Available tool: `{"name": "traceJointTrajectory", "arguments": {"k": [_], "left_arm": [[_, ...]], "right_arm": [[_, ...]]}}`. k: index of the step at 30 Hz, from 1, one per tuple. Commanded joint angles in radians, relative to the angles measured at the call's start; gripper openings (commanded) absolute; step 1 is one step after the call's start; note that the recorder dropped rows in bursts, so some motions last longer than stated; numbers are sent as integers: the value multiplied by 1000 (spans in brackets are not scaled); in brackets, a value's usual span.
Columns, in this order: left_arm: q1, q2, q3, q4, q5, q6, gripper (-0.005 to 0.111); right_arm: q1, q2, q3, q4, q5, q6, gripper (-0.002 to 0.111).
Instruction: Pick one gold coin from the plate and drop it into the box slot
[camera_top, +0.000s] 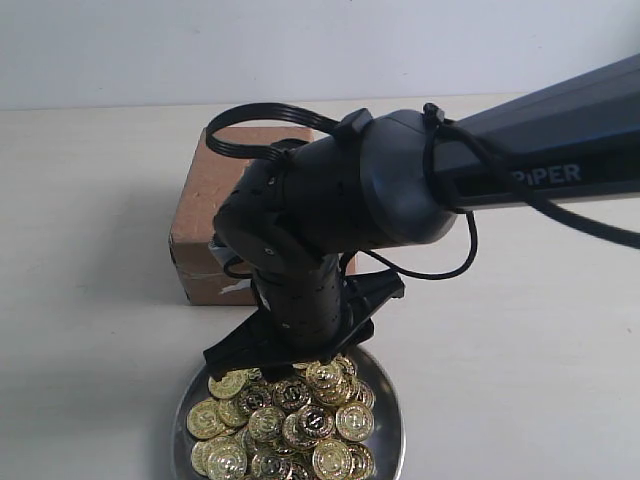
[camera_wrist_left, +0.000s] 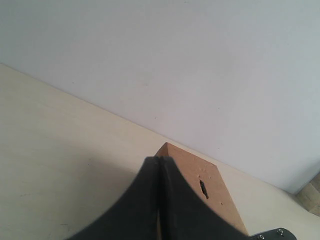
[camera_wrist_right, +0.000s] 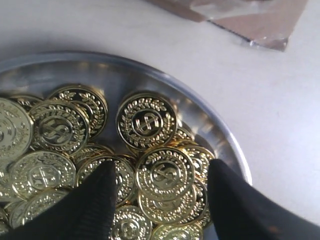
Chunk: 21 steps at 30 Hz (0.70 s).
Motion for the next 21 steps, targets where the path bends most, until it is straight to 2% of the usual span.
{"name": "traceJointTrajectory", "arguments": {"k": [1,21], "left_arm": [[-7,5,-9,6,-2,5,0],[-7,5,-9,6,-2,5,0]], "right_arm": [[-2,-2,-4,-2,17,-1,53],[-2,2,-4,-29,-15,18,53]]}}
